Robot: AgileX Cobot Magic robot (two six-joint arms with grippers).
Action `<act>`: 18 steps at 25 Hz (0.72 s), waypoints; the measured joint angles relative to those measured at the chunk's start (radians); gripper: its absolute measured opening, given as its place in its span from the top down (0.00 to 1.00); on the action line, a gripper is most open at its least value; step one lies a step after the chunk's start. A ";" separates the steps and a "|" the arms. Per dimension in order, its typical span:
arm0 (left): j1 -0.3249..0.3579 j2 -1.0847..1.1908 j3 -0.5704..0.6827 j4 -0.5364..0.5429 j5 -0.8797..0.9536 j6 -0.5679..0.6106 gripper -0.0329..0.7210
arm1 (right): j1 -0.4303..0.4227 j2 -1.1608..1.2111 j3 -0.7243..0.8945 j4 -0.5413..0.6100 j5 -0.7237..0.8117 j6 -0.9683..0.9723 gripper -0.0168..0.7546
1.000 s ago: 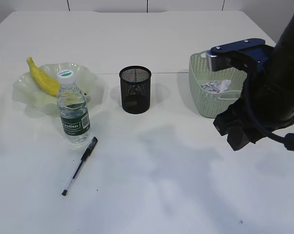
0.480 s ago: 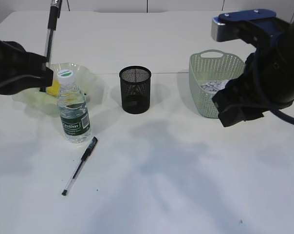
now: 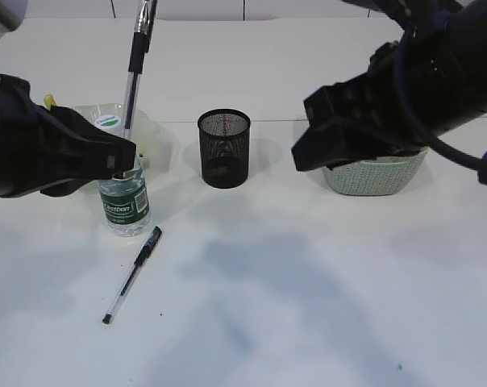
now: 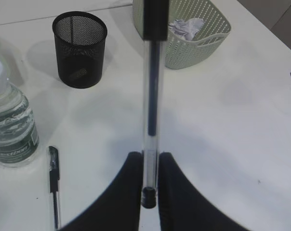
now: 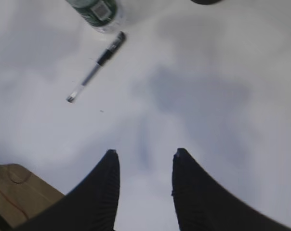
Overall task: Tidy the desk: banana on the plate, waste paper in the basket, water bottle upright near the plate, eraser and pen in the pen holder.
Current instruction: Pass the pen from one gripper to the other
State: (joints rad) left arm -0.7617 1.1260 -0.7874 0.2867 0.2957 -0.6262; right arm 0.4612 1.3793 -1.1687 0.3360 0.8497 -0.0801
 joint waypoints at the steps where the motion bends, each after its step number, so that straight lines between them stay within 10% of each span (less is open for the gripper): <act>1: 0.000 0.000 0.000 0.000 -0.004 0.000 0.92 | 0.000 0.000 0.000 0.053 -0.022 -0.030 0.61; 18: 0.000 0.041 0.000 0.002 -0.071 0.000 0.92 | 0.000 0.000 0.000 0.955 -0.246 -0.652 0.61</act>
State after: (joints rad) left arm -0.7617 1.1667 -0.7870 0.2891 0.2248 -0.6262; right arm 0.4612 1.3793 -1.1687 1.2910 0.6036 -0.7325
